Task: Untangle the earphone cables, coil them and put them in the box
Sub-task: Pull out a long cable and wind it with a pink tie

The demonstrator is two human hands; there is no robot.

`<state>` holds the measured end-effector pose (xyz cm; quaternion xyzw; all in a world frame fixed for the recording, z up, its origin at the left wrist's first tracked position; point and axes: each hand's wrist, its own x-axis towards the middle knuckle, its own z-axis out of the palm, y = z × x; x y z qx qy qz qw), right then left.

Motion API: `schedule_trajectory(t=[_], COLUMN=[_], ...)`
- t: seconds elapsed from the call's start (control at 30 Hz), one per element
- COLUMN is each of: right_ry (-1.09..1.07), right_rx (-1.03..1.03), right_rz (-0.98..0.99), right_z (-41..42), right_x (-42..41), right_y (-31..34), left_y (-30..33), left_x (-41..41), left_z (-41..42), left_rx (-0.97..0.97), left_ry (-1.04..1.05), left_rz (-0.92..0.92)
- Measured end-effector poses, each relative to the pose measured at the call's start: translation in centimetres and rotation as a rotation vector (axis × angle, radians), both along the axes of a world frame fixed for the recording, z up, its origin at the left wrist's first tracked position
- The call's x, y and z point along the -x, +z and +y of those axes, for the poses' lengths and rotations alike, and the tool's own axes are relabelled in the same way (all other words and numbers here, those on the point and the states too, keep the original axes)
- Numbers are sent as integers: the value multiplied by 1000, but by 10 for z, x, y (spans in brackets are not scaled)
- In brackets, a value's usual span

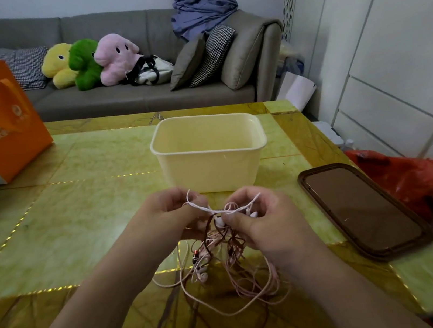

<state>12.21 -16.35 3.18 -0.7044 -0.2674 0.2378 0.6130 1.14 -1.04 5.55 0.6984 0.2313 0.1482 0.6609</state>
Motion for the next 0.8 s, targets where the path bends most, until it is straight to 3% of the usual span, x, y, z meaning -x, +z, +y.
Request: schedule_trajectory(t=[0.17, 0.37, 0.5, 0.67, 0.8], right_ry=[-2, 37, 75, 59, 33], right_rx=[-42, -32, -71, -32, -11], right_rz=[64, 8, 4, -59, 12], right_z=[-2, -4, -7, -4, -5], right_x=[0, 0, 0, 4, 3], right_y=[3, 4, 8, 9, 8], left_y=[3, 1, -3, -7, -5], left_x=[0, -1, 0, -3, -3], left_z=[-4, -5, -4, -6, -10], left_rx=[43, 138, 53, -42, -43], left_ry=[-25, -15, 35, 123, 160], left_rz=[-10, -15, 48, 1, -18])
